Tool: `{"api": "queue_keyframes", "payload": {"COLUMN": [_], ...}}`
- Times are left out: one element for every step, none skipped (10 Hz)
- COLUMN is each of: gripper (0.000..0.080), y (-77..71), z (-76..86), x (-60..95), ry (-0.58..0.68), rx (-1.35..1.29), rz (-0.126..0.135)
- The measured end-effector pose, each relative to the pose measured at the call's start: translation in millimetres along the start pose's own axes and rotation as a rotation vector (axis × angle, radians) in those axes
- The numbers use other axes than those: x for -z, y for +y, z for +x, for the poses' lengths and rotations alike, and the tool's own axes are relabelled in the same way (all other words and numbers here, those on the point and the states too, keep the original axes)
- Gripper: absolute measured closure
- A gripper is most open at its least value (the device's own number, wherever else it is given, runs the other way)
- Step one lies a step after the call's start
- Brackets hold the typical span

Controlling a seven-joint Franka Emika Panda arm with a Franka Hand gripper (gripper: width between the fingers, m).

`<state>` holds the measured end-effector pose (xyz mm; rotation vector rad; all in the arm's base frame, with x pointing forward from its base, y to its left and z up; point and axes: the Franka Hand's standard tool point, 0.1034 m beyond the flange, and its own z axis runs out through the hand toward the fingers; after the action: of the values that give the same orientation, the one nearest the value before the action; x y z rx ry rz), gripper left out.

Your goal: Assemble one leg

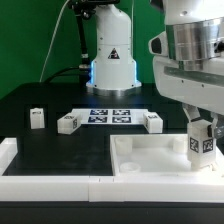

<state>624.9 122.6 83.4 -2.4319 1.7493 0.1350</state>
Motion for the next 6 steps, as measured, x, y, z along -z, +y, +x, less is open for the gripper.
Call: {"api": "queue_keyframes", "payload": {"gripper": [0.0508, 0.0499, 0.0499, 0.0324, 0.0186, 0.0186], "y": [-0.1, -0.1, -0.1, -0.2, -0.8, -0.4], "z": [-0.8, -0.7, -0.9, -1.2, -0.6, -0.2], "x": [-0.3, -0.3, -0.3, -0.2, 0.7, 1.0], "ry": [-0.001, -0.001, -0.002, -0.002, -0.003, 0.002], "rx": [-0.094, -0.073, -0.01, 0.0, 0.064, 0.209], "rz": [0.0, 0.0, 0.001, 0.0, -0.001, -0.007]}}
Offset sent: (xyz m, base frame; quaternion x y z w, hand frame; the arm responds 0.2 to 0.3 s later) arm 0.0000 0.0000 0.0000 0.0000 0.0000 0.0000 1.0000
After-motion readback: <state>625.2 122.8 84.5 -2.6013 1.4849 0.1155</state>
